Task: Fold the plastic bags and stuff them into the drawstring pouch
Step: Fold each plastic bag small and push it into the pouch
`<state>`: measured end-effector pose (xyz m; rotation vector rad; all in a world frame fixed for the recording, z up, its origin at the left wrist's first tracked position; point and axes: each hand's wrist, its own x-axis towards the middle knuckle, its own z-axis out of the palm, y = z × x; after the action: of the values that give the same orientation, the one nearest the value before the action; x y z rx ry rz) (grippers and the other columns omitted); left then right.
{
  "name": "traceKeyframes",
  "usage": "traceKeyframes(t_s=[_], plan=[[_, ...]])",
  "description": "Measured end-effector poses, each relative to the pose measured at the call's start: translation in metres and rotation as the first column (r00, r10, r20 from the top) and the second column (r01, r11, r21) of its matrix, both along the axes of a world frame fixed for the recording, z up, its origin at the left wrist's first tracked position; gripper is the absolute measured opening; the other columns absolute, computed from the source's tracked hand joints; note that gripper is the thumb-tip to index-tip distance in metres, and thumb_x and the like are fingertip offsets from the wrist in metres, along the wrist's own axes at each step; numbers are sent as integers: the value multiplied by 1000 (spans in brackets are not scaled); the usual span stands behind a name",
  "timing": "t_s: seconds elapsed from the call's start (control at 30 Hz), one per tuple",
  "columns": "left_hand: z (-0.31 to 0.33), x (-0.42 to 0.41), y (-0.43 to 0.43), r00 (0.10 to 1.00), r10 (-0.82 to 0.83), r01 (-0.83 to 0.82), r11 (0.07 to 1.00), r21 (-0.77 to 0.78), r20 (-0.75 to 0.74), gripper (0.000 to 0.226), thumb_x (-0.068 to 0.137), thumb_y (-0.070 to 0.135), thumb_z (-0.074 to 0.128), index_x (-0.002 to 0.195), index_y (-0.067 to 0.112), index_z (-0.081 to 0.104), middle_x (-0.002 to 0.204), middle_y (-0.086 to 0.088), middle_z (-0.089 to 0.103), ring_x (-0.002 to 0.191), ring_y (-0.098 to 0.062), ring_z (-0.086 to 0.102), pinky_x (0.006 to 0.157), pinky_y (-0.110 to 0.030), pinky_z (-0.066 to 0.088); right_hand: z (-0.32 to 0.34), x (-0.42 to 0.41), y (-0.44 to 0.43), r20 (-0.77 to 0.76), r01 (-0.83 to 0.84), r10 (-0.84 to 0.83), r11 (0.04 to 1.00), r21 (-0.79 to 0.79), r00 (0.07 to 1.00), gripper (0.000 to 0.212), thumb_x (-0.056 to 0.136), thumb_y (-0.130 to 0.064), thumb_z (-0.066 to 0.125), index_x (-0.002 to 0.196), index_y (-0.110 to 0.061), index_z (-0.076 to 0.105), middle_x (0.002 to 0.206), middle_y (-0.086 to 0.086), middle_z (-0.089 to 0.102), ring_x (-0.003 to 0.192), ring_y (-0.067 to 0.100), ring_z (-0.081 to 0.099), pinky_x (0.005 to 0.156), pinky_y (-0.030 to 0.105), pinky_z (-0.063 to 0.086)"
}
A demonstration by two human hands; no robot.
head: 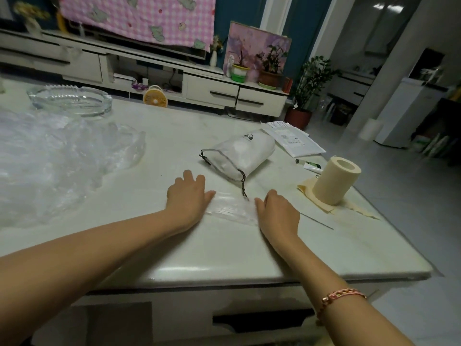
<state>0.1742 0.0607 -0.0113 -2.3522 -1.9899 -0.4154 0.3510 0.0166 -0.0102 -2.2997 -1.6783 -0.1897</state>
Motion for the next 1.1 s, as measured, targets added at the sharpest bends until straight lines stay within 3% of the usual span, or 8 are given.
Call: traceKeyframes(t_s=[0.17, 0.3, 0.4, 0.53, 0.67, 0.73, 0.93, 1.1], plan=[[-2, -3, 5, 982, -69, 69, 998, 6, 176, 40, 97, 43, 41, 83, 10, 58, 98, -7, 51, 99, -28, 47, 75, -33, 33, -1, 6, -4, 46, 38, -37, 999, -7, 998, 27, 101, -26, 34, 109, -7, 50, 112, 10, 54, 104, 28, 51, 72, 33, 32], [13, -7, 11, 607, -1, 80, 995, -59, 794, 36, 89, 32, 62, 65, 12, 43, 63, 2, 44, 68, -20, 45, 57, -30, 32, 11, 17, 1, -293, 99, -81, 994, 46, 953, 21, 97, -16, 41, 109, -7, 55, 110, 10, 59, 100, 27, 55, 76, 33, 41], [33, -8, 7, 486, -99, 271, 962, -42, 868, 38, 85, 26, 69, 61, 13, 42, 53, 4, 38, 49, -11, 38, 46, -24, 32, 39, 15, 4, -794, -10, 153, 983, 182, 588, 27, 88, -10, 60, 115, -7, 57, 104, 7, 63, 87, 17, 59, 71, 26, 47], [51, -8, -11, 436, -160, 528, 842, -108, 886, 39, 84, 25, 70, 59, 14, 42, 45, 6, 36, 37, -5, 34, 36, -16, 30, 68, -6, -11, -913, -492, 302, 859, 137, 273, 63, 78, -28, 75, 133, -16, 46, 122, 1, 60, 109, 7, 59, 91, 22, 45], [54, -9, -24, 482, -248, 587, 803, -100, 841, 39, 82, 25, 72, 61, 12, 41, 47, 6, 38, 35, -4, 36, 34, -16, 31, 61, -19, -24, -957, -754, 173, 653, -66, 233, 21, 84, -19, 67, 104, -13, 66, 96, 1, 68, 88, 13, 65, 81, 23, 50], [54, -14, -22, 514, -270, 561, 824, -81, 814, 39, 80, 25, 73, 62, 11, 42, 47, 3, 39, 34, -5, 36, 34, -17, 33, 58, -21, -28, -944, -722, 175, 686, -88, 281, 6, 86, -14, 65, 83, -10, 61, 73, 2, 57, 65, 11, 53, 62, 20, 44], [61, -42, -8, 574, -66, 209, 976, -68, 816, 37, 86, 46, 61, 76, 11, 51, 60, -5, 58, 43, -8, 51, 44, -20, 37, 55, -24, -30, -930, -594, 186, 803, -42, 316, 27, 86, -20, 67, 65, -15, 52, 63, -2, 41, 56, 9, 37, 54, 20, 32], [56, -20, -25, 412, 197, 558, 717, -417, 890, 42, 86, 48, 57, 107, 12, 54, 107, -8, 57, 99, -23, 60, 81, -34, 53, 56, -34, -29, -953, -386, 205, 917, 106, 225, 11, 91, -18, 61, 91, -8, 64, 64, -7, 59, 49, 1, 53, 50, 14, 42]])
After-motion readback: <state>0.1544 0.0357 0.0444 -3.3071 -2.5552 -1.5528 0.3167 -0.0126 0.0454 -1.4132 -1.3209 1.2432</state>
